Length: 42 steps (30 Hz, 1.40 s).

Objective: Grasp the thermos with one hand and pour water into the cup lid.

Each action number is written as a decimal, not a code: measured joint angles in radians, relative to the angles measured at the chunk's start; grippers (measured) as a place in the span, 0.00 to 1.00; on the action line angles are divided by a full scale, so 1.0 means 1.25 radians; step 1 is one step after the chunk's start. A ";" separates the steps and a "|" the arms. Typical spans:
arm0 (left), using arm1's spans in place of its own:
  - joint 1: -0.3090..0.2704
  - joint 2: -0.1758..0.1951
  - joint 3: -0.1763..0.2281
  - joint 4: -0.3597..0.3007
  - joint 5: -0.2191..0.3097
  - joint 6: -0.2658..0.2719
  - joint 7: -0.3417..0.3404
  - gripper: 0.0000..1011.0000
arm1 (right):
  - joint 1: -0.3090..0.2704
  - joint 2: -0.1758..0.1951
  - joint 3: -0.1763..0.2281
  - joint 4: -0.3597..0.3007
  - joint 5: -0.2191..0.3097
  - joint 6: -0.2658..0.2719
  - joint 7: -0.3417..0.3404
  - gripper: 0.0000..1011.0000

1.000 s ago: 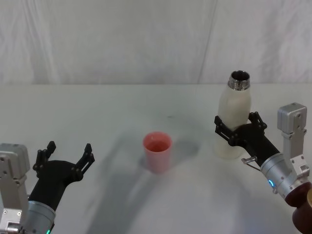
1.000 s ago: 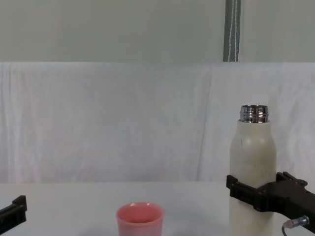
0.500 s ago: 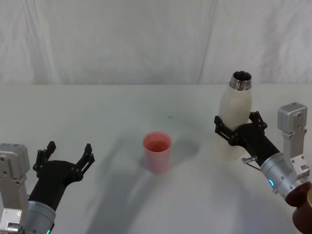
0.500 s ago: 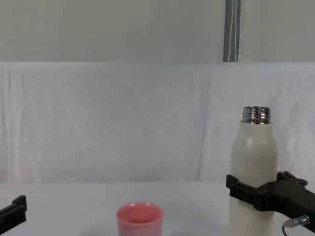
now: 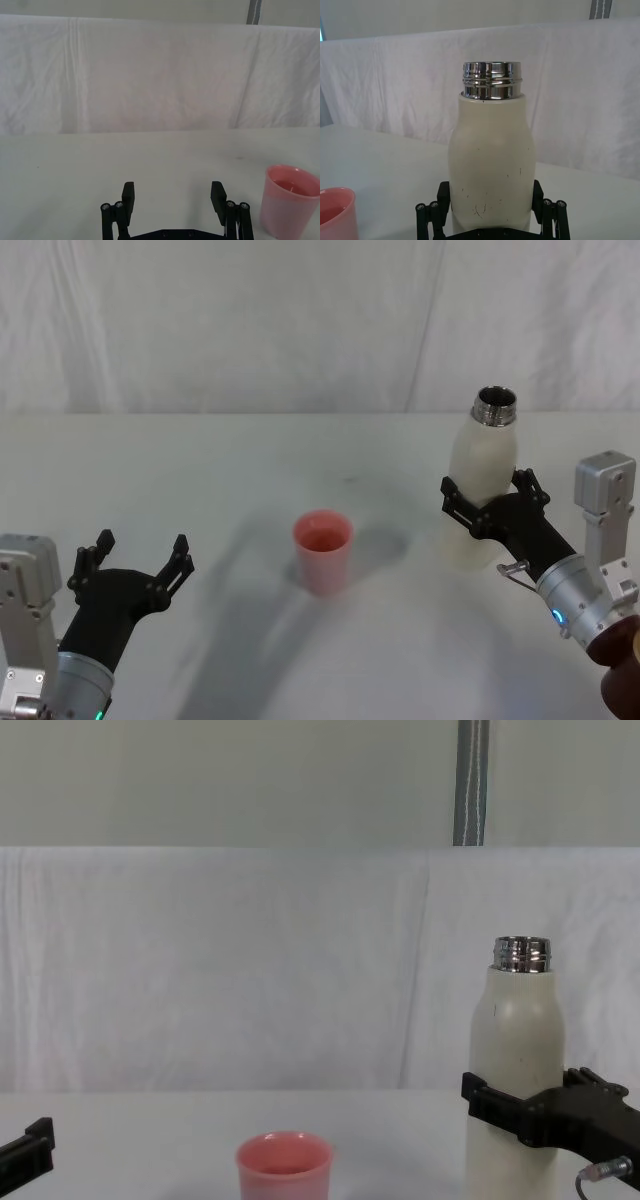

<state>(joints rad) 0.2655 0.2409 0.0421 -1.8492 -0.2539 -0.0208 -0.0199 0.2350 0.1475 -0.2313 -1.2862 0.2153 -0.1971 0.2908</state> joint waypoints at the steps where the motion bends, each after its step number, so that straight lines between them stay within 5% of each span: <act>1: 0.000 0.000 0.000 0.000 0.000 0.000 0.000 0.99 | -0.001 0.000 0.001 -0.001 0.002 0.000 0.001 0.99; 42: 0.000 0.000 0.000 0.000 0.000 0.000 0.000 0.99 | -0.042 0.005 0.007 -0.048 0.017 0.014 -0.010 0.99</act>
<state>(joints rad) 0.2655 0.2410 0.0421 -1.8492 -0.2538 -0.0207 -0.0199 0.1831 0.1534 -0.2222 -1.3464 0.2359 -0.1791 0.2778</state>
